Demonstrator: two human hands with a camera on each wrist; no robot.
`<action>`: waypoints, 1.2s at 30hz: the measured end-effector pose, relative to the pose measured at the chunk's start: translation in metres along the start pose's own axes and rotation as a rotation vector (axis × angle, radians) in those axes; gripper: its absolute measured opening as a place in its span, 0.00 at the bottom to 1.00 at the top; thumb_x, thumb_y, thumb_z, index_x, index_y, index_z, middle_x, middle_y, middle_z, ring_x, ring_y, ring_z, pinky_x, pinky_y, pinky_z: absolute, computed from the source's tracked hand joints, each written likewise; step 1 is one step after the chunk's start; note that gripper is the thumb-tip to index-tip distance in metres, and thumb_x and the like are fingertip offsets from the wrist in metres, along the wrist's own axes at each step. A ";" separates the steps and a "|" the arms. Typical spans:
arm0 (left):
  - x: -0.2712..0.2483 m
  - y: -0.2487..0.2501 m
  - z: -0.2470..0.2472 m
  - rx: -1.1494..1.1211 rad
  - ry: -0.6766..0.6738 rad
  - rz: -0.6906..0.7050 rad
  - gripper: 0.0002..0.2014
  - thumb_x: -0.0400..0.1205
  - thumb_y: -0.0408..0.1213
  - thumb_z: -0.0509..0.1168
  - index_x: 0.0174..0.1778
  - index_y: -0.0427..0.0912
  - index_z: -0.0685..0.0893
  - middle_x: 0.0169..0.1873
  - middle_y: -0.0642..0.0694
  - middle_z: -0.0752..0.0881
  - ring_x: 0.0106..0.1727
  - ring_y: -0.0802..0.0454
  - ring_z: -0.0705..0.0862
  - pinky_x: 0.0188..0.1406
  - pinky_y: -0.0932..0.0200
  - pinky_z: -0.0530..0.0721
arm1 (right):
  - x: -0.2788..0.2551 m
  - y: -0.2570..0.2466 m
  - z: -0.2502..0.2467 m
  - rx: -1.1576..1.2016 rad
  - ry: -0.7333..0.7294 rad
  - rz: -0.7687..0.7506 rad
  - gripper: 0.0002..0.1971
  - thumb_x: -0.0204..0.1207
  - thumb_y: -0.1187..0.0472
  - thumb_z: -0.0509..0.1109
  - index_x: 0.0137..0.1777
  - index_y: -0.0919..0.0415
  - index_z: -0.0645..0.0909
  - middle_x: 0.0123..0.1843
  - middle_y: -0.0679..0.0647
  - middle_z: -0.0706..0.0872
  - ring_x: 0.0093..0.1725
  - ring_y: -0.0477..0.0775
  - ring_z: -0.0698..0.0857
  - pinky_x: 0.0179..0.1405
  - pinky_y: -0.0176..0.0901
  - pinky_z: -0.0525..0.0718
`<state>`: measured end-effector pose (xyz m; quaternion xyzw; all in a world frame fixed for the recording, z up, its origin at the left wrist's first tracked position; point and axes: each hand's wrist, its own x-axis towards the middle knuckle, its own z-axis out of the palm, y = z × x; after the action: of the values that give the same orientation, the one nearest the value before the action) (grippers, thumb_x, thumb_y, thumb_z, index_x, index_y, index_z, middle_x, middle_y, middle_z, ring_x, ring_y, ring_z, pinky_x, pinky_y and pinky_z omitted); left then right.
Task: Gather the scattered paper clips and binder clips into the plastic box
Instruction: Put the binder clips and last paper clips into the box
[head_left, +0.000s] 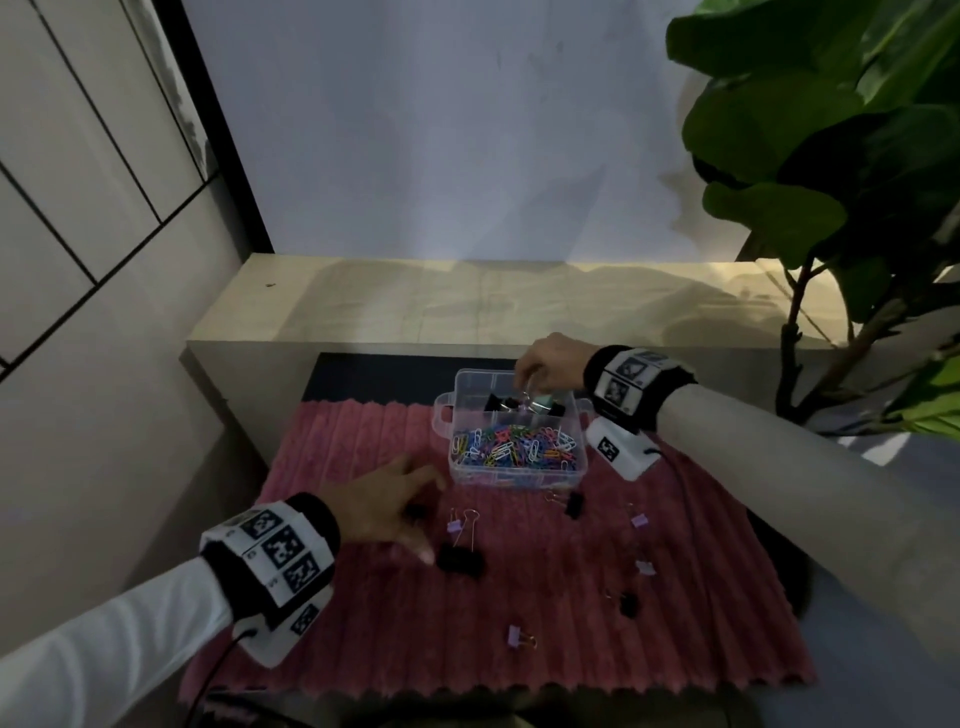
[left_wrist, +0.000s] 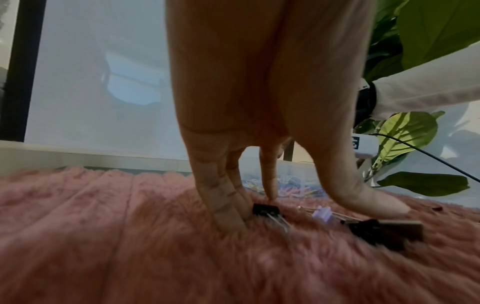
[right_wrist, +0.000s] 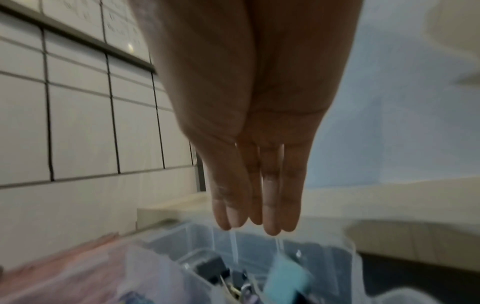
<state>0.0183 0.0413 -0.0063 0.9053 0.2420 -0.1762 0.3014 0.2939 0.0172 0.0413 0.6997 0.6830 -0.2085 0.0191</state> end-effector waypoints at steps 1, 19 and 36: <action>-0.001 0.001 0.001 0.006 0.000 0.001 0.38 0.66 0.53 0.75 0.68 0.52 0.66 0.63 0.44 0.68 0.61 0.49 0.73 0.60 0.60 0.75 | -0.007 0.002 -0.001 0.008 0.038 -0.009 0.11 0.75 0.72 0.65 0.53 0.63 0.85 0.56 0.58 0.87 0.53 0.51 0.84 0.50 0.36 0.77; -0.003 0.027 0.025 0.342 0.048 0.096 0.49 0.58 0.73 0.64 0.75 0.57 0.58 0.66 0.45 0.64 0.67 0.47 0.66 0.58 0.43 0.81 | -0.182 0.010 0.111 -0.064 -0.116 0.115 0.57 0.43 0.13 0.46 0.66 0.53 0.64 0.58 0.46 0.66 0.61 0.46 0.70 0.64 0.43 0.73; 0.001 0.015 0.011 -0.180 -0.027 0.093 0.13 0.69 0.38 0.76 0.45 0.48 0.82 0.43 0.53 0.83 0.40 0.65 0.78 0.40 0.79 0.74 | -0.167 0.006 0.125 0.255 0.015 0.125 0.08 0.68 0.57 0.74 0.44 0.48 0.78 0.46 0.45 0.75 0.40 0.36 0.74 0.42 0.24 0.70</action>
<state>0.0255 0.0246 -0.0086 0.8822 0.2106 -0.1518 0.3928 0.2699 -0.1802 -0.0209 0.7392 0.6061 -0.2870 -0.0622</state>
